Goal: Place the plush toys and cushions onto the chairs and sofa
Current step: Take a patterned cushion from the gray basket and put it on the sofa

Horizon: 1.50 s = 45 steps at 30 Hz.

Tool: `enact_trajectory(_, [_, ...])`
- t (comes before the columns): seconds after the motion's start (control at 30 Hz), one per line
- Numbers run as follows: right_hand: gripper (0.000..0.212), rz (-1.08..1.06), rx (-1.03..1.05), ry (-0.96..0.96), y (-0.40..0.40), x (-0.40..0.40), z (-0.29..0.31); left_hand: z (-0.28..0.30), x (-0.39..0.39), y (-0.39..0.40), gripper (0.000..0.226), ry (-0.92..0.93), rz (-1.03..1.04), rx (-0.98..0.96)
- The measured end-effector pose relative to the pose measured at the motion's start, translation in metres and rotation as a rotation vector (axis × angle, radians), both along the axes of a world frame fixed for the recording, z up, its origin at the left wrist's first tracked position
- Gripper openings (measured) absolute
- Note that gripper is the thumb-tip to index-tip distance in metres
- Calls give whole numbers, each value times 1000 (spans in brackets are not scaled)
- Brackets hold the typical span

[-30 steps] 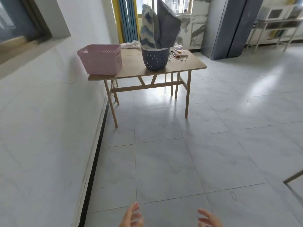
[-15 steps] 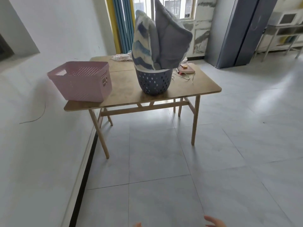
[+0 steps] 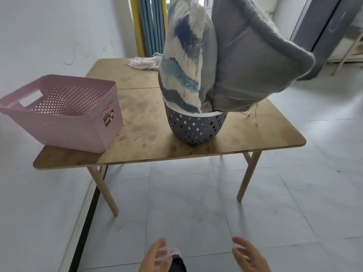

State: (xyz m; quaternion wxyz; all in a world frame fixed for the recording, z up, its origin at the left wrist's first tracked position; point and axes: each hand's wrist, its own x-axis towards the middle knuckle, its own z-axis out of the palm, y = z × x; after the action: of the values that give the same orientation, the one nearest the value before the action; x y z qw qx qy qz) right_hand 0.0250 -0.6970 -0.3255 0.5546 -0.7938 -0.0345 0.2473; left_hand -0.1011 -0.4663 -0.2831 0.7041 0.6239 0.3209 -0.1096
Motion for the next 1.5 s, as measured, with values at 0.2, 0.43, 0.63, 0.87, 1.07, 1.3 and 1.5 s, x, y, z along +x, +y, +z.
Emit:
enact_trajectory(0.2, [44, 105, 10, -132, 91, 86, 31, -23, 106, 65, 64, -159, 61, 474])
enact_trajectory(0.43, [25, 13, 142, -502, 160, 217, 108, 23, 237, 122, 25, -553, 243, 703])
enact_trajectory(0.63, [13, -132, 207, -759, 166, 269, 149, 105, 299, 152, 62, -1016, 480, 862])
enact_trajectory(0.87, [41, 36, 276, -958, 204, 273, 174, 142, 330, 152, 106, -876, 265, 890])
enact_trajectory(1.07, [38, -40, 188, -1077, 208, 263, 172, 149, 321, 149, 53, -870, 262, 921])
enact_trajectory(1.3, [44, -95, -70, -1135, 229, 260, 175, 152, 311, 151, 25, -846, 317, 904])
enact_trajectory(1.5, [47, -7, -198, -1145, 225, 258, 186, 174, 298, 139, 19, -775, 223, 884])
